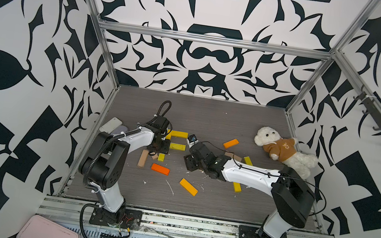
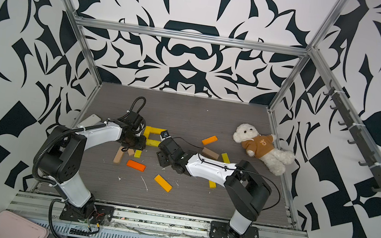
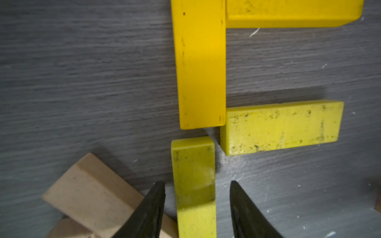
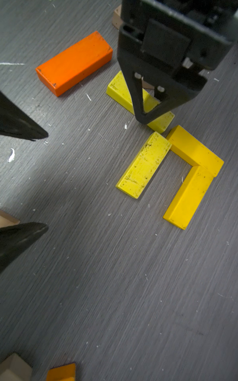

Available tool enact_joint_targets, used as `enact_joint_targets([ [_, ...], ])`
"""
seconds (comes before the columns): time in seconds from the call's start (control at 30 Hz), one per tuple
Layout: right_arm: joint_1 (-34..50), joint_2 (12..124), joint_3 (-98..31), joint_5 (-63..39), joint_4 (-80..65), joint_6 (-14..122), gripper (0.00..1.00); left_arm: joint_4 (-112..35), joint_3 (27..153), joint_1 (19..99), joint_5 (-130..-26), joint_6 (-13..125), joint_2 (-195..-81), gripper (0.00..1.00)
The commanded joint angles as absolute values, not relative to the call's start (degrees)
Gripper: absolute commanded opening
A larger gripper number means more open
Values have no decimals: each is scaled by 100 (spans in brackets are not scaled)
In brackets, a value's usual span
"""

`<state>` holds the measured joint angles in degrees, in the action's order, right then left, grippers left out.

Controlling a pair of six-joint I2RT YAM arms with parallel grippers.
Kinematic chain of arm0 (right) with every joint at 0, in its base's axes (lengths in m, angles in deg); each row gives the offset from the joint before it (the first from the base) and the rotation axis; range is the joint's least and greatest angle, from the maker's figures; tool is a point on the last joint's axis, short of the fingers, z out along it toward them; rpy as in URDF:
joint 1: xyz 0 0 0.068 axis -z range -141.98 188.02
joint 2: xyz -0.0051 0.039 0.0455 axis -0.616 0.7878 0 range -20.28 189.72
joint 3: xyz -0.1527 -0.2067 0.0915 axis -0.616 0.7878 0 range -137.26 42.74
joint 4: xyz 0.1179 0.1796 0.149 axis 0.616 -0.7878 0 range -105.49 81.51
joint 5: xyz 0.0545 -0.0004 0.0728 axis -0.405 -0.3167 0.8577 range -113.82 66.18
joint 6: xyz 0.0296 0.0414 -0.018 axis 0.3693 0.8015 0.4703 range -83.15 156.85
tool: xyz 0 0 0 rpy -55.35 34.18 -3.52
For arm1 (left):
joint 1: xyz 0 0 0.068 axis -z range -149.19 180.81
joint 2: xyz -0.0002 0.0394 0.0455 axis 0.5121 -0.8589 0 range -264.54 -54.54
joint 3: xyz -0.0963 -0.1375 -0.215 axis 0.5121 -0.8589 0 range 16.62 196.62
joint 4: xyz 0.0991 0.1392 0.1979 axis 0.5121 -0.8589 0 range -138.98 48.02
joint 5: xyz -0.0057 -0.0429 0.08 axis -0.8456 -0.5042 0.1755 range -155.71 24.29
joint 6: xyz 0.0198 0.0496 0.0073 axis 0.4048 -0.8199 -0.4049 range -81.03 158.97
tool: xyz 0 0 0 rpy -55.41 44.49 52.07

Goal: Assemble the number 8 with building blocks
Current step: Place the building block at the center of the board.

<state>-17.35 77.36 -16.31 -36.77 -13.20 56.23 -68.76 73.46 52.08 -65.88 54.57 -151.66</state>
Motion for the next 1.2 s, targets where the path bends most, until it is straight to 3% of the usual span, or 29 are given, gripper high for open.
enact_joint_targets([
  [0.0,-1754,7561,-1571,-3788,-1173,5683,67,-7161,7290,5260,-6655,5612,-15000,53],
  [0.37,-1753,7434,-1492,-3797,-1111,5664,67,-7650,7452,5309,-6493,5778,-15207,50],
  [0.9,-1755,7442,-1511,-3823,-1096,5640,64,-7927,7826,5322,-6489,5453,-15503,36],
  [1.17,-1756,7477,-1524,-3824,-1121,5642,64,-7959,7905,5321,-6501,5455,-15596,36],
])
